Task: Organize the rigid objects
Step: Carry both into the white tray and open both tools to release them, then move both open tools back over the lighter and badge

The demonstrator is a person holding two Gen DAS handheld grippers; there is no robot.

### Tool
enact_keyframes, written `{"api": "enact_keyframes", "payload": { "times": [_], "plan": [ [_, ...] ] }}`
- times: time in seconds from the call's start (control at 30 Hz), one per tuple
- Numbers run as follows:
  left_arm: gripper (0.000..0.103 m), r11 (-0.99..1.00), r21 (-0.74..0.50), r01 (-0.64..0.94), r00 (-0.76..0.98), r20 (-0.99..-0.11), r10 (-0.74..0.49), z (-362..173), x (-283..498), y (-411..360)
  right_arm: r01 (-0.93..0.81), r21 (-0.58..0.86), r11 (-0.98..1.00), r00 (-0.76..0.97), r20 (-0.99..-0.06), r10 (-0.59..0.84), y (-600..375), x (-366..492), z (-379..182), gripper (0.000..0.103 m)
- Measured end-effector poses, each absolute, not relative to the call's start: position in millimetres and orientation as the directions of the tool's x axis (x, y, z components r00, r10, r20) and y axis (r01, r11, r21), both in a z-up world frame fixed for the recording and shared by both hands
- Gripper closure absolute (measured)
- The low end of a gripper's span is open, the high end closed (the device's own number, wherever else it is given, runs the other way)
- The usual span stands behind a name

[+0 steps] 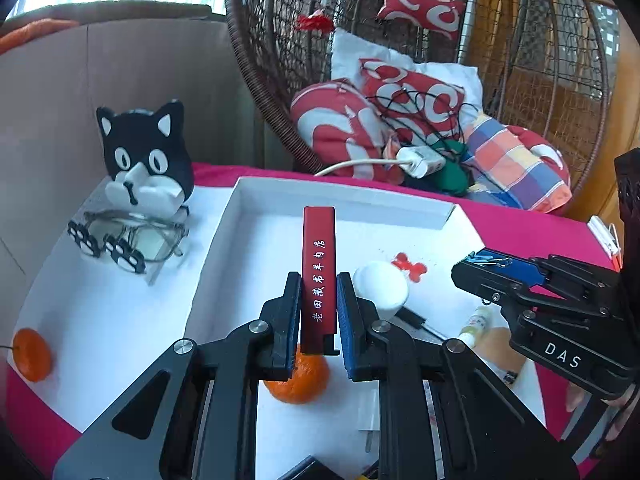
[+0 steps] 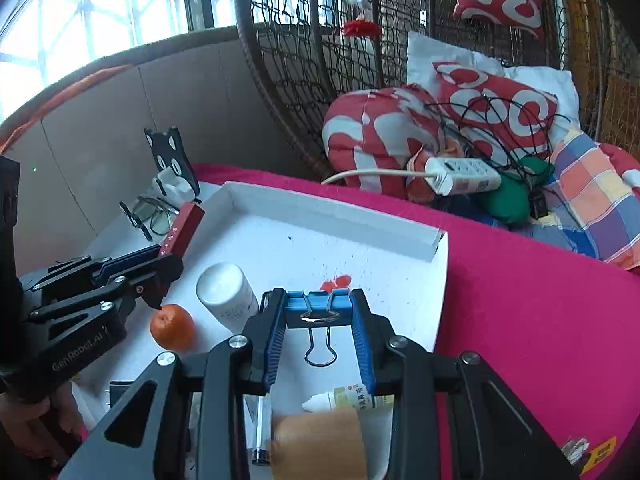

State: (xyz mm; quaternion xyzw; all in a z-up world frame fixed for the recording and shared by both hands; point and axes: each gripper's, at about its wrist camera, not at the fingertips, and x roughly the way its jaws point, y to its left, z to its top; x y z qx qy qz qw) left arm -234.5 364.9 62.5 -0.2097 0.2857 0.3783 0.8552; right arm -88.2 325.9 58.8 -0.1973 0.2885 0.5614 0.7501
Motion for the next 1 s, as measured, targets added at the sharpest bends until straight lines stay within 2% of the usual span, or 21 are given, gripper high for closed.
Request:
{"api": "enact_keyframes", "payload": {
  "times": [0.2, 0.23, 0.27, 0.3, 0.33, 0.37, 0.47, 0.5, 0.53, 0.7, 1.0],
  "plan": [
    [0.086, 0.602, -0.16, -0.782, 0.542, -0.653, 0.529, 61.1, -236.5, 364.5, -0.954, 0.021, 0.299, 0.21, -0.662, 0.72, 326.4, -91.9, 55.1, 0.071],
    [0.084, 0.599, -0.162, -0.784, 0.541, -0.653, 0.531, 62.8, -237.5, 364.3, -0.953, 0.019, 0.303, 0.216, -0.657, 0.722, 325.8, -92.3, 55.8, 0.067],
    [0.072, 0.599, -0.165, -0.783, 0.543, -0.651, 0.531, 65.0, -237.8, 364.1, -0.952, 0.018, 0.306, 0.221, -0.653, 0.725, 324.6, -92.2, 57.0, 0.051],
    [0.059, 0.598, -0.164, -0.784, 0.543, -0.649, 0.534, 66.9, -238.3, 363.1, -0.952, 0.022, 0.305, 0.219, -0.648, 0.729, 323.3, -92.1, 58.2, 0.039],
    [0.026, 0.596, -0.162, -0.786, 0.541, -0.646, 0.539, 68.2, -238.8, 362.5, -0.951, 0.027, 0.307, 0.219, -0.642, 0.735, 321.5, -92.0, 59.6, 0.017],
    [0.013, 0.578, -0.146, -0.803, 0.523, -0.638, 0.565, 70.7, -241.0, 361.1, -0.95, 0.027, 0.312, 0.225, -0.633, 0.74, 319.6, -92.6, 61.4, 0.014],
    [0.0, 0.551, -0.155, -0.82, 0.521, -0.601, 0.606, 81.4, -251.0, 357.8, -0.946, 0.034, 0.322, 0.236, -0.605, 0.76, 310.4, -91.8, 69.5, 0.006],
    [0.0, 0.543, -0.16, -0.824, 0.521, -0.591, 0.616, 84.8, -253.7, 356.6, -0.944, 0.038, 0.329, 0.243, -0.595, 0.767, 306.4, -91.5, 72.6, 0.001],
    [0.0, 0.538, -0.166, -0.826, 0.525, -0.574, 0.629, 89.9, -257.3, 354.4, -0.941, 0.042, 0.337, 0.251, -0.582, 0.773, 302.0, -91.5, 76.1, 0.0],
    [0.0, 0.534, -0.174, -0.827, 0.542, -0.497, 0.678, 118.9, -264.4, 335.7, -0.929, 0.062, 0.365, 0.279, -0.53, 0.801, 276.5, -91.6, 91.9, 0.0],
    [0.0, 0.584, -0.171, -0.793, 0.594, -0.424, 0.683, 158.3, -244.5, 296.0, -0.899, 0.095, 0.428, 0.341, -0.461, 0.82, 221.2, -72.3, 114.4, 0.0]
  ]
}}
